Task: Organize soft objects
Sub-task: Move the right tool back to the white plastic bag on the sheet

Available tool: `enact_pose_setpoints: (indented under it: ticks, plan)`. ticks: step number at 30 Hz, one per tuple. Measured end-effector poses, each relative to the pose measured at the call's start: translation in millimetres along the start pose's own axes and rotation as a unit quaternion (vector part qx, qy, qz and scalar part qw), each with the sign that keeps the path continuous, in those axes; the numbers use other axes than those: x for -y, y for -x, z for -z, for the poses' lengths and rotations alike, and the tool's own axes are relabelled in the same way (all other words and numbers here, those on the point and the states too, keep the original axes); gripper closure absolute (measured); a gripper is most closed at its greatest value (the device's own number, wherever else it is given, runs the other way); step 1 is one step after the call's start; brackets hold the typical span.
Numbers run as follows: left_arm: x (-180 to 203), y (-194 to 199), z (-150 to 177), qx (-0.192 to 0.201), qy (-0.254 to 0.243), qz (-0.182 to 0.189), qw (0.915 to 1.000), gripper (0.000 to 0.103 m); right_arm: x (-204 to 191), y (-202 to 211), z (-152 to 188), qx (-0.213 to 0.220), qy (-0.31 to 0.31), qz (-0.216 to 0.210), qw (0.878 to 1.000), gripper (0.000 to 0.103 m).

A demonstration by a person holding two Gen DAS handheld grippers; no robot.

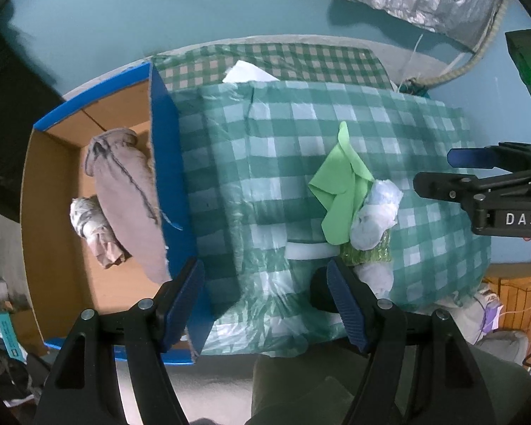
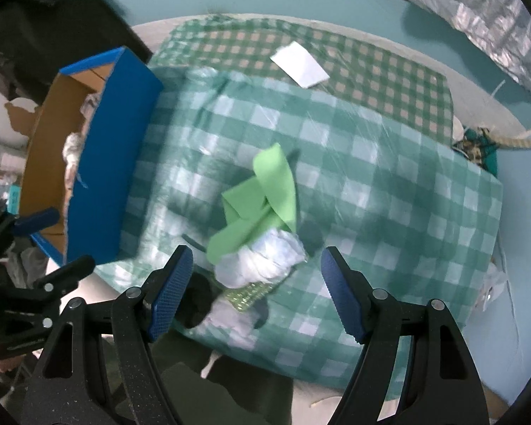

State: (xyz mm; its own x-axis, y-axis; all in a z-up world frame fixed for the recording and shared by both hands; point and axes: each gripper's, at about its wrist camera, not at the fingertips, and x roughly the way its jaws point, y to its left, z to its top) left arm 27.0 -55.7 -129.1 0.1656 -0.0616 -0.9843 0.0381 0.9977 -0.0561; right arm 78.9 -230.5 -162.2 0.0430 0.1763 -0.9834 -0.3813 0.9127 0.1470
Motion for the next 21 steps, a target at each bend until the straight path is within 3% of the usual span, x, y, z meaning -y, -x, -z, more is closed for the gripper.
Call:
enact_pose_setpoints:
  ticks: [21]
  plan:
    - [13,-60,1,-0.046,0.013,0.017,0.9987,0.03,14,-81,10,-0.055,-0.037,-0.002,0.998,0.028]
